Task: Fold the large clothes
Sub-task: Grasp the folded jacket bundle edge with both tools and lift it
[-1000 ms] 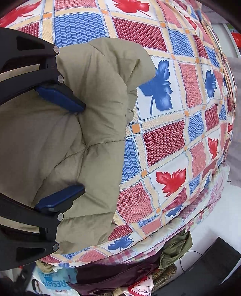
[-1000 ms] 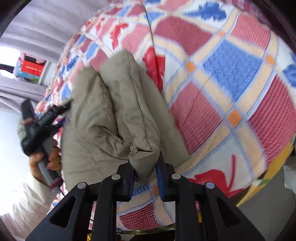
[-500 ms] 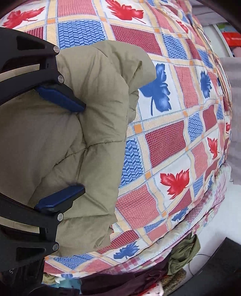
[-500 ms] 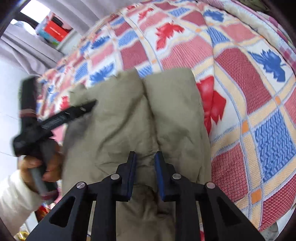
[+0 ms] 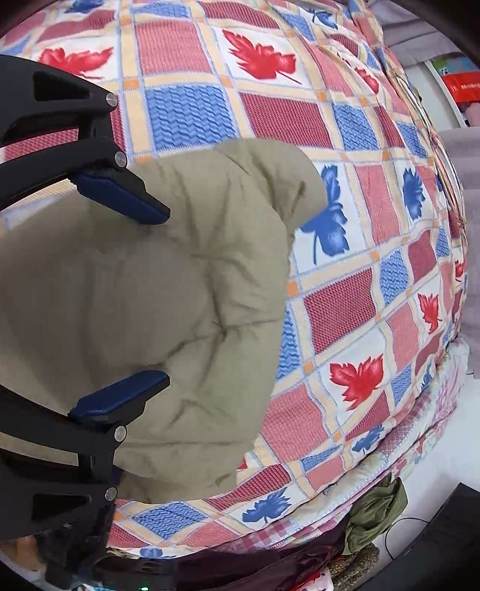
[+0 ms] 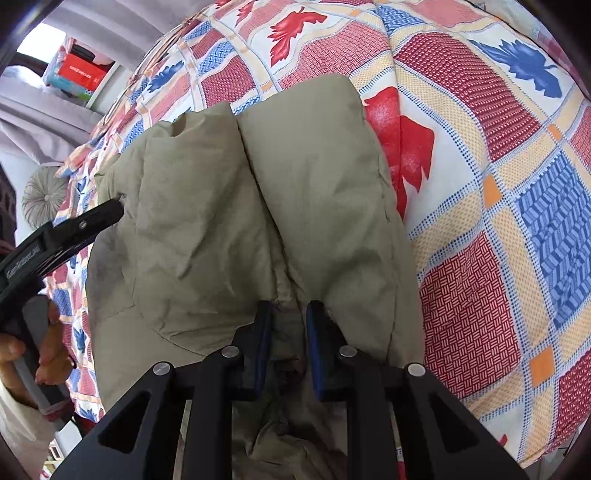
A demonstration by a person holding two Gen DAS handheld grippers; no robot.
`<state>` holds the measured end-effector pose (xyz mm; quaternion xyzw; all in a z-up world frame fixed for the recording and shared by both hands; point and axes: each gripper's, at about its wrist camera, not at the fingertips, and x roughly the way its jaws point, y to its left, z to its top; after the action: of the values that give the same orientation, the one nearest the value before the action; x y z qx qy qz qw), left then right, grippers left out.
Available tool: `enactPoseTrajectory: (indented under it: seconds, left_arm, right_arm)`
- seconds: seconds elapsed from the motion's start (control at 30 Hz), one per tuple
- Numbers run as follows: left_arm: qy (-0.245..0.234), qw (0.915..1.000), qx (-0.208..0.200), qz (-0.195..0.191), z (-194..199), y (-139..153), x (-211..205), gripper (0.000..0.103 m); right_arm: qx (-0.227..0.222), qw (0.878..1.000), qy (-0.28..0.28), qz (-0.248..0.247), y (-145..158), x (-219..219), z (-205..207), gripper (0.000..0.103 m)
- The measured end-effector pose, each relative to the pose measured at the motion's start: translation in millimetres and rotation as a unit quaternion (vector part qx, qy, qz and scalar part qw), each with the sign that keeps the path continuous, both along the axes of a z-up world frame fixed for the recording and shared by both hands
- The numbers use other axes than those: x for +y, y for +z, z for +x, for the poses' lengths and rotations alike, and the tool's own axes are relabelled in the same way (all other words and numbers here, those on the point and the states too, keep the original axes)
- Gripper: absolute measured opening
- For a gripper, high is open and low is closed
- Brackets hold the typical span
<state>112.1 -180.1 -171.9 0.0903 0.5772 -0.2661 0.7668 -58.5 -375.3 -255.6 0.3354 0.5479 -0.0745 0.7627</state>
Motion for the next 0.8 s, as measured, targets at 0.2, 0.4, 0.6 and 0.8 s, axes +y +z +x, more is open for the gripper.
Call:
enactPoseTrajectory:
  seconds: [0.2,0.4,0.6,0.8]
  left_arm:
    - [0.013,0.9996,0.019,0.015,-18,12,37,0.081]
    - [0.039,0.998,0.049,0.001,-34,7,76,0.103]
    - [0.071,0.9951,0.068,-0.006,-37,-6,100,0.103]
    - [0.085,0.9919,0.092,-0.019,-30,-25,103,0.103]
  right_arm:
    - [0.005,1.0,-0.007,0.012,8,0,-1,0.021]
    - [-0.009,1.0,-0.004,0.016,36,5,-10,0.024]
    - [-0.012,1.0,0.001,0.011,55,5,-19,0.031]
    - [-0.038,0.999,0.0,-0.031,70,-9,-20,0.05]
